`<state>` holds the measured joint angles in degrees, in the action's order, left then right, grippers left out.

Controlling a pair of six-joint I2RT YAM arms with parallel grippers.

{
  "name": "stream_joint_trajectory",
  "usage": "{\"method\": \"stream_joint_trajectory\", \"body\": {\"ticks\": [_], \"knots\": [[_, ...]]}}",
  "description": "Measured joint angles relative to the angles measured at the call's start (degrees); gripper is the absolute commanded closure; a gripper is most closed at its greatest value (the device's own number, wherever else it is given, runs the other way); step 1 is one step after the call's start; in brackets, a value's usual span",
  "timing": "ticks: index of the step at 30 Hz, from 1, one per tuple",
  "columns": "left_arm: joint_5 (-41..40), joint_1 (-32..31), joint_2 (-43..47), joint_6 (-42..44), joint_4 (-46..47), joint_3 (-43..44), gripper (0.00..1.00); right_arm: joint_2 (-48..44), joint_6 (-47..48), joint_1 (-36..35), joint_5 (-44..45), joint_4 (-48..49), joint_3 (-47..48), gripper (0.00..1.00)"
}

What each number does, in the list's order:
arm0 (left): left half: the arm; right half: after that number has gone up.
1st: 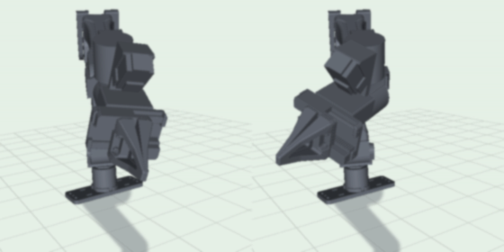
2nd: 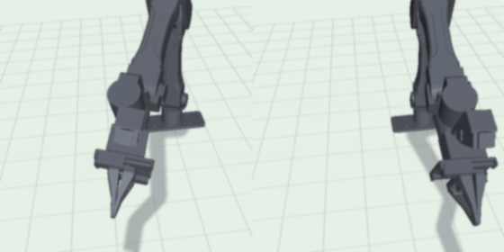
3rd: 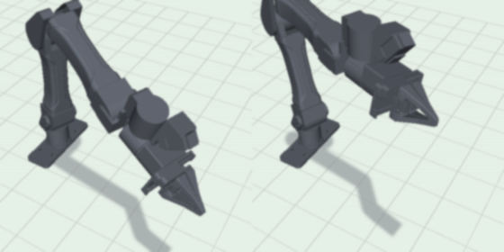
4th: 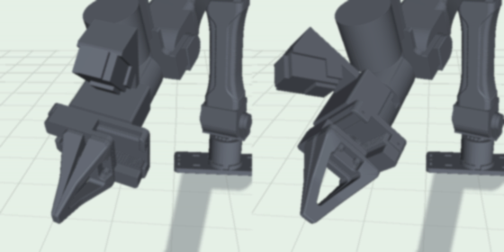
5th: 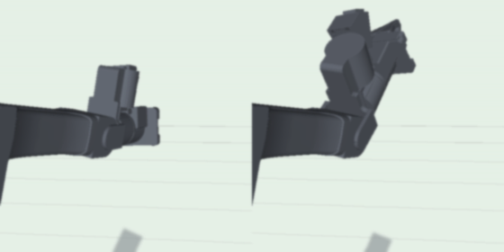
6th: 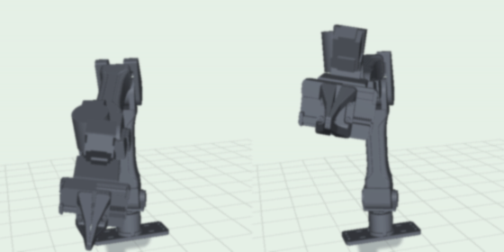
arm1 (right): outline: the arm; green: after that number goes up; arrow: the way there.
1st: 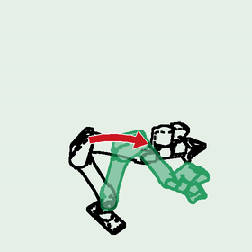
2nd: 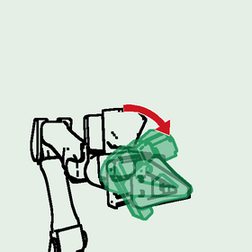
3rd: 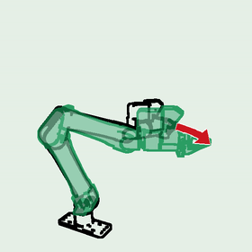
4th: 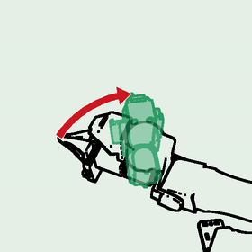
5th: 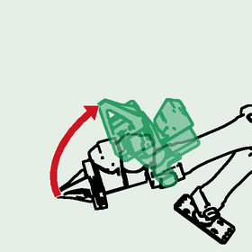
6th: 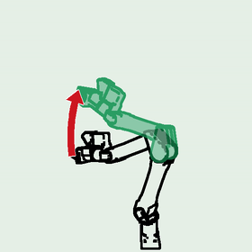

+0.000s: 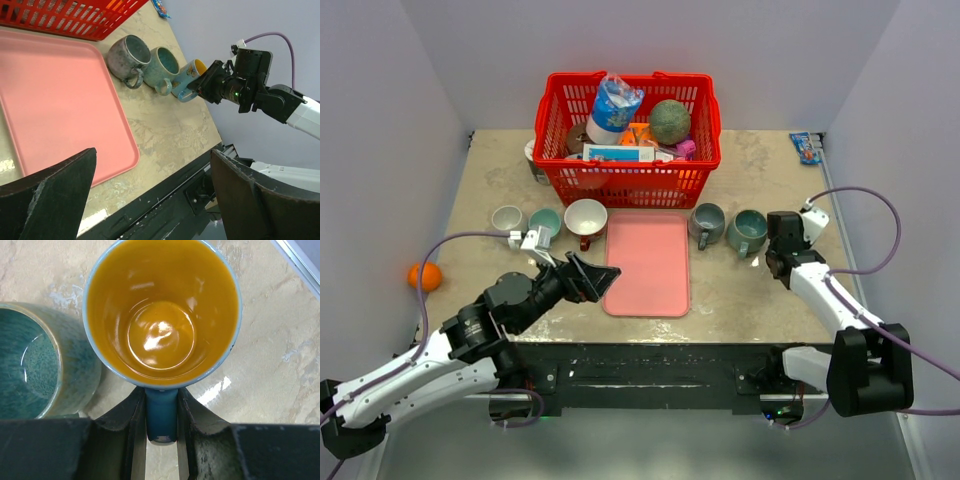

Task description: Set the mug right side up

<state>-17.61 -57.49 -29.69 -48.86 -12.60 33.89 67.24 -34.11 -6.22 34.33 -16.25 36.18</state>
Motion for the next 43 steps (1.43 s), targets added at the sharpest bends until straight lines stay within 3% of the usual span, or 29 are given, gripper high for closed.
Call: {"method": "stream_joint_trajectory", "body": {"ticks": [1,2,5,14,19,29,34,43], "knots": [[-0.17,0.0,0.2,0.0,-0.37,0.02,0.01,0.0,-0.04,0.13,0.0,0.2,0.0,0.67],[-0.39,0.0,0.39,-0.02,-0.7,0.02,0.01,0.0,-0.04,0.2,-0.02,0.35,0.0,0.51],[-1.11,0.0,0.92,-0.04,-2.36,0.31,0.01,-0.17,-0.48,0.24,0.0,1.25,0.0,0.27],[-4.96,0.0,1.14,-1.75,-14.29,7.3,0.01,-5.4,-0.37,0.24,-3.56,0.87,0.68,0.01],[-8.52,0.0,0.68,-4.11,-26.36,16.59,0.01,-9.18,0.57,0.26,-9.18,-6.82,7.74,0.01],[-14.45,0.0,0.17,-6.08,-49.46,40.87,0.01,-19.98,4.94,0.28,-39.04,-15.1,28.85,0.01],[-15.93,0.0,2.1,-5.86,-53.48,44.83,0.01,-19.96,5.55,0.31,-50.27,-18.23,38.07,0.01],[-16.41,0.0,3.41,-5.55,-56.7,47.41,0.01,-20.15,6.01,0.68,-56.78,-24.63,49.75,0.01]]}}
